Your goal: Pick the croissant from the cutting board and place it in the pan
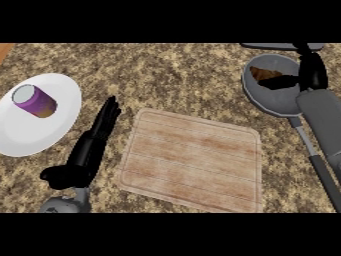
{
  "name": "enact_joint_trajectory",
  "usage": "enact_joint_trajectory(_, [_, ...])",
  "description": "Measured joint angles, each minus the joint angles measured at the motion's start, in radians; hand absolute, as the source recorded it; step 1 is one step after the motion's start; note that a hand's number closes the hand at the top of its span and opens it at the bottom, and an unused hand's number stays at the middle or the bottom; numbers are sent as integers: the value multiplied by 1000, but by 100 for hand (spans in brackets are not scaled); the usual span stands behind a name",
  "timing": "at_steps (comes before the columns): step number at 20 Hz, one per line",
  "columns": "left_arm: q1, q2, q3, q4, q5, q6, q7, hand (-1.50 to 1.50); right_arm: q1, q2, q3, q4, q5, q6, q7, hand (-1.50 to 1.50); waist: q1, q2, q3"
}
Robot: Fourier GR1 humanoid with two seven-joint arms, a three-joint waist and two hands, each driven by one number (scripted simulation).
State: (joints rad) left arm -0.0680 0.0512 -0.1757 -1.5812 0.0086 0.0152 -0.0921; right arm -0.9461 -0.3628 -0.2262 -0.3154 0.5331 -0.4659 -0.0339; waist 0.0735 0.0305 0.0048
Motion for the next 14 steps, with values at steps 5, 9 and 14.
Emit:
enact_joint_trajectory(5, [19, -8, -5, -1, -10, 11, -7, 0, 9, 10, -109, -20, -107, -47, -158, -150, -12, -4, 0])
enact_joint_trajectory(9, [29, -16, -6, 2, -18, 24, -7, 0, 21, -9, -192, -16, -198, 6, -248, -150, -28, -11, -1])
enact_joint_trajectory(14, [28, -14, 14, 12, -15, 29, -7, 0, 73, -53, -262, -36, -303, 182, -335, -150, -54, -22, -3])
